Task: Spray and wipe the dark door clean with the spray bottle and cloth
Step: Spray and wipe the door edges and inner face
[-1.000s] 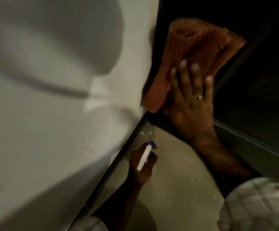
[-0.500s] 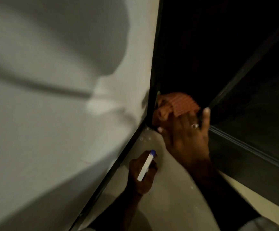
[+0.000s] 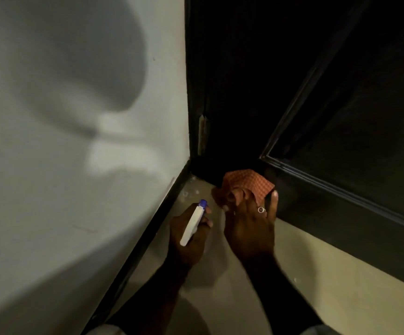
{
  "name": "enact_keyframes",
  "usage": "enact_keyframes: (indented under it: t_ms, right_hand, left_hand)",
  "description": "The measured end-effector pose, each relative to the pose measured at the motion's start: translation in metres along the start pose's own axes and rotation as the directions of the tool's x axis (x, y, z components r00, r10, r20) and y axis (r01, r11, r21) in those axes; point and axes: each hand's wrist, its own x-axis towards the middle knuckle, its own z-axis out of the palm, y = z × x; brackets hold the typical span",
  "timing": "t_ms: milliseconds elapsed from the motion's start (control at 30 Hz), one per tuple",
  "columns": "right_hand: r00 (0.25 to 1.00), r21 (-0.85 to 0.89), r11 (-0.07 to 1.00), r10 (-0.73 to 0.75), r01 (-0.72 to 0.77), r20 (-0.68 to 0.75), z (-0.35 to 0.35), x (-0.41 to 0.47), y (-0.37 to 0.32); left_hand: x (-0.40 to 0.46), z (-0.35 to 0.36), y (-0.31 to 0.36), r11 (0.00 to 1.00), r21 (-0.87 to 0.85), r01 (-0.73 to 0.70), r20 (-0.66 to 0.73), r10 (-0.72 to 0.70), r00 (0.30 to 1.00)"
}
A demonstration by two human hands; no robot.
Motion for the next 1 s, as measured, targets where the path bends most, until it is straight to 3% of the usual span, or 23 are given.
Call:
enact_keyframes:
  t_ms: [100, 267, 333, 433, 567, 667, 733, 833, 900, 1000]
  right_hand:
    - [0.97, 0.125, 0.991, 0.066, -0.037, -0.235, -0.034, 0.032, -0.015]
    - [0.804, 0.249, 0.968, 0.119, 0.037, -0.583, -0.127, 0.113, -0.029]
    - [0.757, 0.186, 0.981, 0.084, 0.05, -0.648, -0.142, 0.137, -0.027]
    - [0.806, 0.06, 0.998, 0.016, 0.024, -0.592, -0.115, 0.134, -0.013]
    - [0.954, 0.069, 0.991, -0.093, 0.117, -0.285, -0.034, 0.044, 0.018]
    - [0.99, 0.064, 0.994, -0.078, 0.086, -0.115, -0.014, 0.007, 0.019]
    - [0.989, 0.12, 0.993, -0.002, 0.02, -0.147, -0.028, 0.015, 0.005]
    - [0.948, 0.293, 0.953, 0.166, -0.083, -0.272, -0.071, 0.042, -0.015]
    - [0.909, 0.421, 0.896, 0.285, -0.14, -0.304, -0.092, 0.058, -0.017]
    - [0.898, 0.392, 0.914, 0.256, -0.105, -0.358, -0.091, 0.065, -0.008]
  left_hand:
    - [0.0, 0.002, 0.008, 0.991, 0.078, -0.112, 0.009, 0.111, 0.994]
    - [0.008, 0.01, 0.014, 0.994, 0.058, -0.089, 0.102, 0.083, 0.991]
    - [0.011, 0.016, 0.013, 0.999, 0.018, -0.035, 0.077, 0.033, 0.996]
    - [0.014, 0.023, 0.01, 1.0, 0.003, 0.003, 0.065, -0.003, 0.998]
    - [0.015, 0.019, 0.005, 0.999, 0.027, -0.019, 0.046, 0.017, 0.999]
    - [0.015, 0.026, 0.014, 0.987, 0.099, -0.127, 0.005, 0.127, 0.992]
    - [0.013, 0.026, 0.013, 0.974, 0.166, -0.152, -0.015, 0.157, 0.987]
    - [0.016, 0.023, 0.014, 0.99, 0.121, -0.078, 0.078, 0.068, 0.995]
    - [0.015, 0.023, 0.012, 0.988, 0.108, -0.112, 0.113, 0.1, 0.989]
    - [0.014, 0.024, 0.009, 0.997, 0.045, -0.07, 0.115, 0.065, 0.991]
